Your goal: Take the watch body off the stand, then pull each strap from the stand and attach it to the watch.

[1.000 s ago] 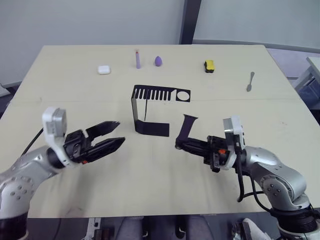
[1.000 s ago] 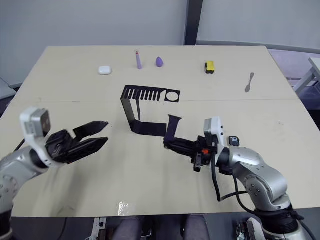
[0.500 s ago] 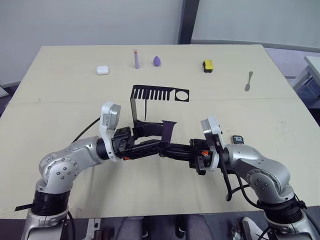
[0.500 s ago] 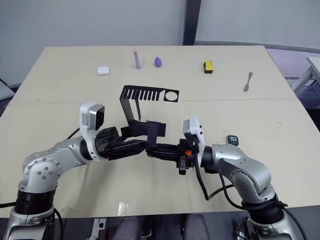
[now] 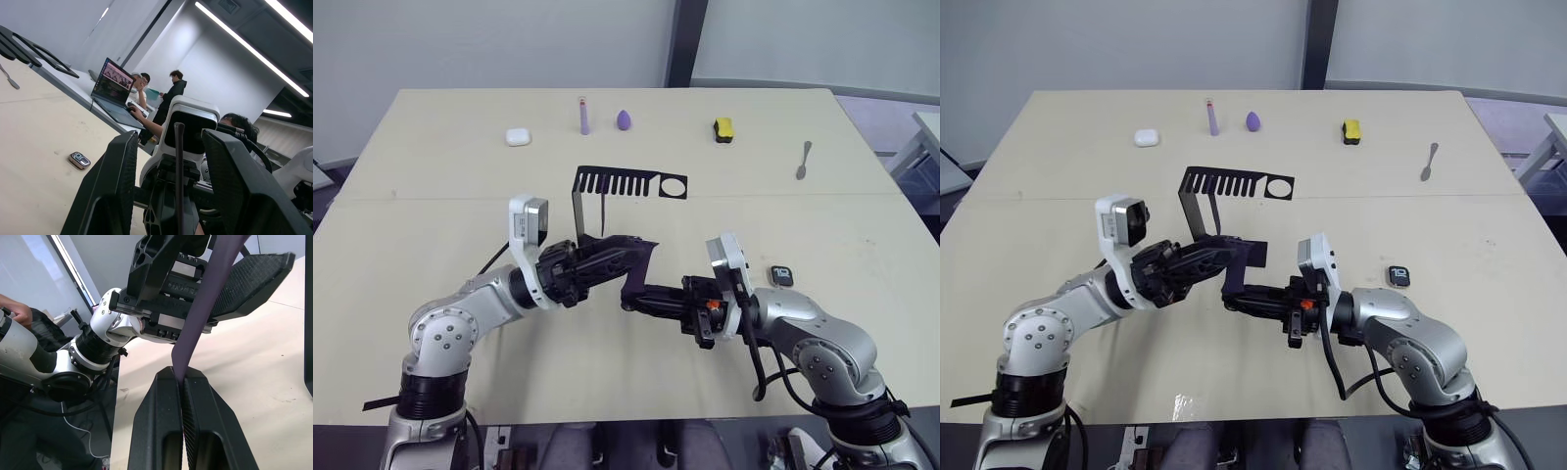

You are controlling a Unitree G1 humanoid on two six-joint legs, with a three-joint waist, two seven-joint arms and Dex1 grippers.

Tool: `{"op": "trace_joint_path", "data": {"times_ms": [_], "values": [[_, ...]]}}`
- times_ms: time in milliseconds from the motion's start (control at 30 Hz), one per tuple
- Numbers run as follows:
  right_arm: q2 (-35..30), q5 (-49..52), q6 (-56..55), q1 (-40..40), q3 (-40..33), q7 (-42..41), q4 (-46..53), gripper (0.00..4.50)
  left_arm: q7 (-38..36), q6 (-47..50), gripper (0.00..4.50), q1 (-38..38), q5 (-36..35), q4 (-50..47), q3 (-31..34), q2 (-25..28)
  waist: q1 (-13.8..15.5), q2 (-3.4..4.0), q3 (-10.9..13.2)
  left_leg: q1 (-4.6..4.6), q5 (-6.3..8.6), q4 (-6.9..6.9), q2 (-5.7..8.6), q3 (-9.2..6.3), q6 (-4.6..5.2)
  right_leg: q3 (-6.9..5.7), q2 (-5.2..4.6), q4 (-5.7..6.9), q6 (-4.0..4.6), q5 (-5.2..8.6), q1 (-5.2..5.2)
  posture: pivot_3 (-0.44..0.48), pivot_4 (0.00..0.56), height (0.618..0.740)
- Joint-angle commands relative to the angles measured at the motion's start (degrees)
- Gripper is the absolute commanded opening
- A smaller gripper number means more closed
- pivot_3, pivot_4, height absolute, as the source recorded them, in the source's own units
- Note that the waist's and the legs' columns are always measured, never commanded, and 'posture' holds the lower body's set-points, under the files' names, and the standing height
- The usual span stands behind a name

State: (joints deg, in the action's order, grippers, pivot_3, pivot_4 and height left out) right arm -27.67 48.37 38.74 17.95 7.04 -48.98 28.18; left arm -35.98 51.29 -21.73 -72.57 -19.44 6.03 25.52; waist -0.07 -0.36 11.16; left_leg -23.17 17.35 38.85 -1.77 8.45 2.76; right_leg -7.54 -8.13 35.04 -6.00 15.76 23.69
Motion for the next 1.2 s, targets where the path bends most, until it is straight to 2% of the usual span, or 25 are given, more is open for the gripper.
{"op": "trace_joint_path", "data": {"times_ms": [33, 500, 600, 700, 1167, 1200], "values": [[0.62, 0.69, -0.75, 0.74, -0.53, 0.02, 2.15, 0.00, -0.29, -0.04, 2.25, 0.64, -0.35, -2.01, -0.21, -0.32, 0.00, 0.00, 0.00, 0.00, 0.00, 0.00, 0.00, 0.00, 0.00, 0.00, 0.00, 0.00, 0.00, 0.00, 0.00, 0.000, 0.150, 0.740], [0.83, 0.73, -0.23, 0.89, -0.54, 0.11, 2.19, 0.00, -0.16, -0.39, 2.25, 0.31, -0.37, -1.68, -0.20, -0.88, 0.01, 0.00, 0.00, 0.00, 0.01, 0.00, 0.00, 0.00, 0.01, 0.01, -0.02, -0.03, 0.00, 0.00, 0.00, 0.000, 0.150, 0.740], [0.83, 0.75, -0.24, 0.89, -0.55, 0.01, 2.05, 0.00, -0.15, -0.52, 1.42, 0.43, -0.32, -1.89, -0.40, -1.31, 0.00, 0.00, 0.00, 0.00, 0.01, 0.00, 0.00, 0.00, 0.00, 0.01, -0.02, -0.02, 0.00, 0.00, 0.00, 0.000, 0.150, 0.740], [0.75, 0.76, -0.21, 0.74, -0.62, 0.01, 2.05, 0.00, -0.08, -0.59, 0.02, 0.61, -0.42, -2.17, -0.25, -1.57, 0.01, 0.00, 0.00, 0.00, 0.01, 0.00, 0.00, 0.00, 0.00, 0.01, -0.02, -0.03, 0.00, 0.00, 0.00, 0.000, 0.150, 0.740], [-0.05, -0.64, 0.00, 0.12, -1.41, 1.29, 1.76, 0.00, -0.83, -1.43, 0.02, 0.89, -1.10, -3.14, 0.78, -2.37, 0.00, 0.00, 0.00, 0.00, 0.01, 0.00, 0.00, 0.00, 0.01, 0.01, -0.03, -0.05, 0.00, 0.00, 0.00, 0.000, 0.150, 0.740], [-0.24, -0.06, 0.87, -0.06, -1.94, 1.93, 1.74, 0.32, -0.88, -1.51, 0.00, 1.00, -0.71, -3.26, 0.77, -2.17, 0.00, 0.00, 0.00, 0.00, 0.01, 0.00, 0.00, 0.00, 0.01, 0.01, -0.03, -0.05, 0.00, 0.00, 0.00, 0.000, 0.150, 0.740]]}}
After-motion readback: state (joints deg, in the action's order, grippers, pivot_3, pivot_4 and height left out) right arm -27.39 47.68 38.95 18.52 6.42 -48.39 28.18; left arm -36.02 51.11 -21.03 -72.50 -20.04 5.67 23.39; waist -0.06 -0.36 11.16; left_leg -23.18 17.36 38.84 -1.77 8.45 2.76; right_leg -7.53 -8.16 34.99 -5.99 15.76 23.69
